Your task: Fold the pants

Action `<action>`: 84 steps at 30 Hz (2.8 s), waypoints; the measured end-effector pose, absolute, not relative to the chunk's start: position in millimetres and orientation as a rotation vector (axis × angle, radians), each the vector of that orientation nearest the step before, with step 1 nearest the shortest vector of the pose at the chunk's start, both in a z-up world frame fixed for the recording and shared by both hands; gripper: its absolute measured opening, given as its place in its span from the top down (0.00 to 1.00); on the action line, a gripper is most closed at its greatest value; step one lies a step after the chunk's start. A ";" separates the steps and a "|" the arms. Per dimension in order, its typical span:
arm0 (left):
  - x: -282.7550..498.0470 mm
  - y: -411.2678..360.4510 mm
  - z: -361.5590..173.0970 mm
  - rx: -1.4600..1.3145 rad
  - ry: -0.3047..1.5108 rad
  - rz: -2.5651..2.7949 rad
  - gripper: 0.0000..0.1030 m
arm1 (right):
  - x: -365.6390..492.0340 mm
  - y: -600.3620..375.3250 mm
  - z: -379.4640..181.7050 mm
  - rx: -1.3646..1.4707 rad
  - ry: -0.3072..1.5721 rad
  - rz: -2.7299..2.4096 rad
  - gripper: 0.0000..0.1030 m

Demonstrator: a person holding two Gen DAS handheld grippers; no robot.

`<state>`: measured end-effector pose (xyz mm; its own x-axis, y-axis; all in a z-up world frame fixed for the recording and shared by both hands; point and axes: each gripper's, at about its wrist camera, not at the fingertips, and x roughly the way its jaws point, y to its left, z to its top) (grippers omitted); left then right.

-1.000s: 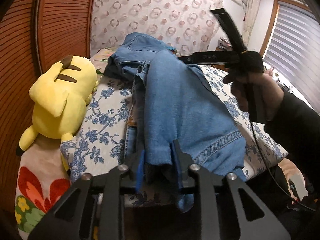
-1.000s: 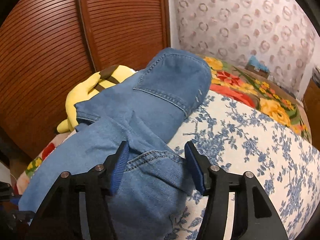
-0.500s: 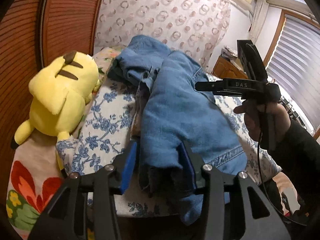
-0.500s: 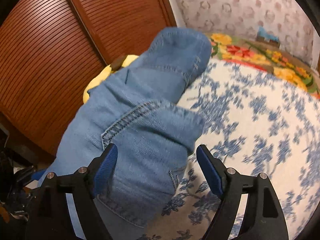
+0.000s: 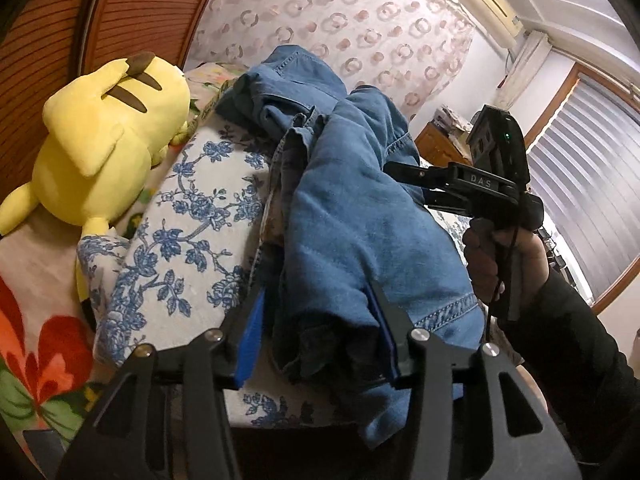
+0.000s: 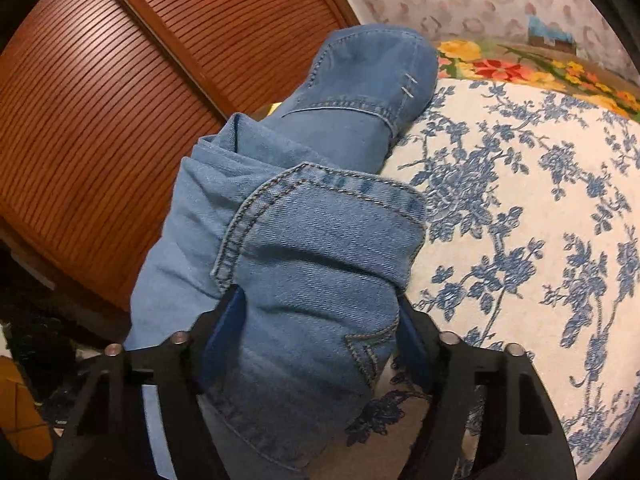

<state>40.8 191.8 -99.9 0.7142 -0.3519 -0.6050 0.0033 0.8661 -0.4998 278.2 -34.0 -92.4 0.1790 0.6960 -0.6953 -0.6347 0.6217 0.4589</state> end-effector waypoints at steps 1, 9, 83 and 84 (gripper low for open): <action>40.1 190.3 -100.8 -0.500 0.757 -0.217 0.62 | 275.9 -36.1 -91.6 0.072 1.017 0.947 0.50; 23.4 183.0 -89.6 -0.517 0.724 -0.261 0.86 | 223.1 -44.4 -33.9 -0.009 0.781 0.965 0.81; 245.3 233.1 -1.4 -0.132 0.671 0.014 0.73 | 421.6 34.8 -11.6 -0.181 0.702 0.812 0.66; 243.9 232.3 0.0 -0.124 0.670 0.021 0.70 | 414.2 32.8 -12.7 -0.175 0.707 0.820 0.66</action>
